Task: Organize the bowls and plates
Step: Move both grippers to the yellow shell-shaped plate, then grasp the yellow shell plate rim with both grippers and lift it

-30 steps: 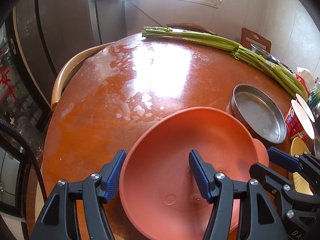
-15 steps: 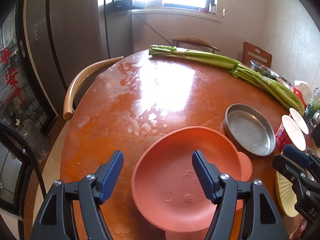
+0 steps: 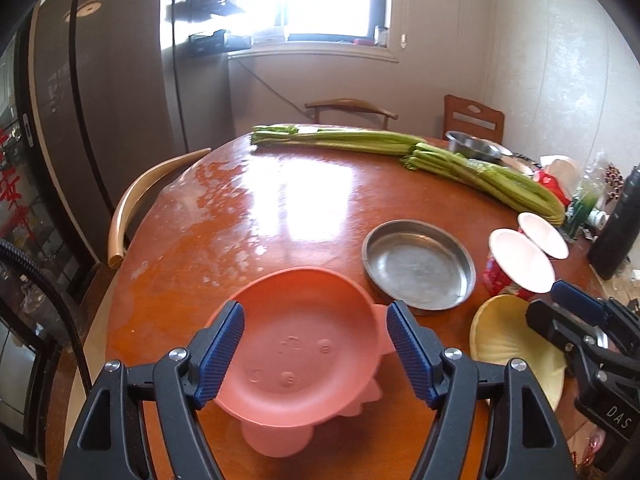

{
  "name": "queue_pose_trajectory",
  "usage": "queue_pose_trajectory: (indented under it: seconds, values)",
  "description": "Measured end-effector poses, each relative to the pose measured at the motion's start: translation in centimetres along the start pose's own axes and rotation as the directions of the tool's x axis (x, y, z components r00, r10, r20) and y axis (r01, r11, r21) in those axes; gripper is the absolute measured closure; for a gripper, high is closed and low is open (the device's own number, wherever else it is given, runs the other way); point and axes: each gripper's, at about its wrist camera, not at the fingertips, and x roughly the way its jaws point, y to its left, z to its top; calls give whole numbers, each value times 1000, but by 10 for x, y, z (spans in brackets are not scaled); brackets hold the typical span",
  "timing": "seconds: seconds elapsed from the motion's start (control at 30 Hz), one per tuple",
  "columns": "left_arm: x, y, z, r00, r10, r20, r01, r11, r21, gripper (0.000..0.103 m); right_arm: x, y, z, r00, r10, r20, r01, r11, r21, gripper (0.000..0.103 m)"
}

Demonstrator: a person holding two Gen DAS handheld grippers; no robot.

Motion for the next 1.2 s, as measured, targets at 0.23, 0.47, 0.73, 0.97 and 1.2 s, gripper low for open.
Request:
queue_pose_trajectory:
  seconds: [0.23, 0.47, 0.73, 0.97, 1.2]
  values:
    - [-22, -37, -4, 999, -34, 20, 33, 998, 52, 29, -48, -22, -11, 997, -41, 65, 40, 999, 19, 45]
    - [-23, -77, -17, 995, -103, -1, 103, 991, 89, 29, -75, -39, -32, 995, -66, 69, 64, 997, 38, 45]
    - [-6, -112, -33, 990, -127, -55, 133, 983, 130, 29, -83, -49, -69, 998, -67, 13, 66, 994, 84, 45]
    - [19, -123, -42, 986, -117, -122, 134, 980, 149, 29, -75, -59, -99, 996, -73, -60, 82, 984, 157, 45]
    - [46, -133, -42, 977, -126, -172, 155, 974, 168, 29, -60, -59, -108, 994, -52, -98, 69, 981, 182, 45]
